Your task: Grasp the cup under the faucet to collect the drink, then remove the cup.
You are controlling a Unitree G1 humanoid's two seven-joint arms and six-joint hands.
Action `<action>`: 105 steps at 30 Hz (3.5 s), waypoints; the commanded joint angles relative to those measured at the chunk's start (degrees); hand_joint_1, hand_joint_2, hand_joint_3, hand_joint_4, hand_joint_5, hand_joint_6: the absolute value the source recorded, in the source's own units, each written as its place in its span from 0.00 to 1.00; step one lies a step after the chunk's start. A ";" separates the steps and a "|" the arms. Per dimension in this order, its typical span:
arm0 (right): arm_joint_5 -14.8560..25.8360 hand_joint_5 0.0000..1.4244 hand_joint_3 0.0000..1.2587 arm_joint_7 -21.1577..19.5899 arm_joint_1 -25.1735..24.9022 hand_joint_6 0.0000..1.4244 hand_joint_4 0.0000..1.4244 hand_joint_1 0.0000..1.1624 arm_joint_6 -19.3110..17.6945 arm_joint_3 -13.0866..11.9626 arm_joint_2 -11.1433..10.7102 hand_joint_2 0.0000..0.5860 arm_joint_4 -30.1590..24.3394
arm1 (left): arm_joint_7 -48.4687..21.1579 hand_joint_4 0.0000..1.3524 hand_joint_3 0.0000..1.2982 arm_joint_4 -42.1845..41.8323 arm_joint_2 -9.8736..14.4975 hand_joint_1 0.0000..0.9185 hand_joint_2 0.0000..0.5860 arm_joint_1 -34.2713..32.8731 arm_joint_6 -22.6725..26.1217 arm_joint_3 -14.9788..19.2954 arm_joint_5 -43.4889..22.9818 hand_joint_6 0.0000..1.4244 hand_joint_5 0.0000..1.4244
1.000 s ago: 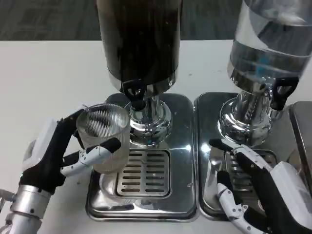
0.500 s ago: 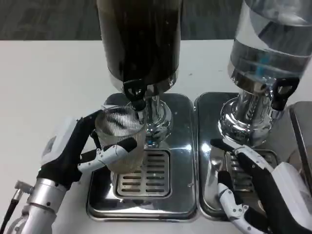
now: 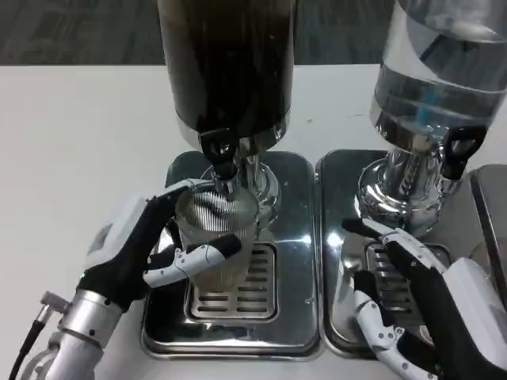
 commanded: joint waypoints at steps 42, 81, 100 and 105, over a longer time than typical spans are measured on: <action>1.05 0.10 0.20 0.43 -3.56 0.16 0.15 0.43 1.05 0.31 -0.28 0.95 0.63 | -10.96 0.11 0.16 -9.61 3.95 0.00 0.12 3.60 0.80 2.17 -4.16 0.28 0.22; 2.22 0.11 0.20 -0.25 -5.01 0.17 0.15 0.44 0.32 0.66 0.11 0.95 2.45 | -59.56 0.23 0.29 -46.05 10.13 0.00 0.12 9.37 35.57 18.47 -60.22 0.22 0.28; 2.38 0.11 0.20 -1.54 -5.32 0.16 0.15 0.43 0.28 1.27 0.55 0.96 3.97 | -74.94 0.16 0.23 -44.02 7.36 0.00 0.07 2.57 52.30 22.18 -61.90 0.14 0.20; 2.23 0.11 0.20 -1.94 -5.43 0.16 0.15 0.43 0.05 1.49 0.64 0.96 4.11 | -76.24 0.15 0.23 -45.06 6.94 0.00 0.07 2.22 53.66 21.95 -61.54 0.13 0.19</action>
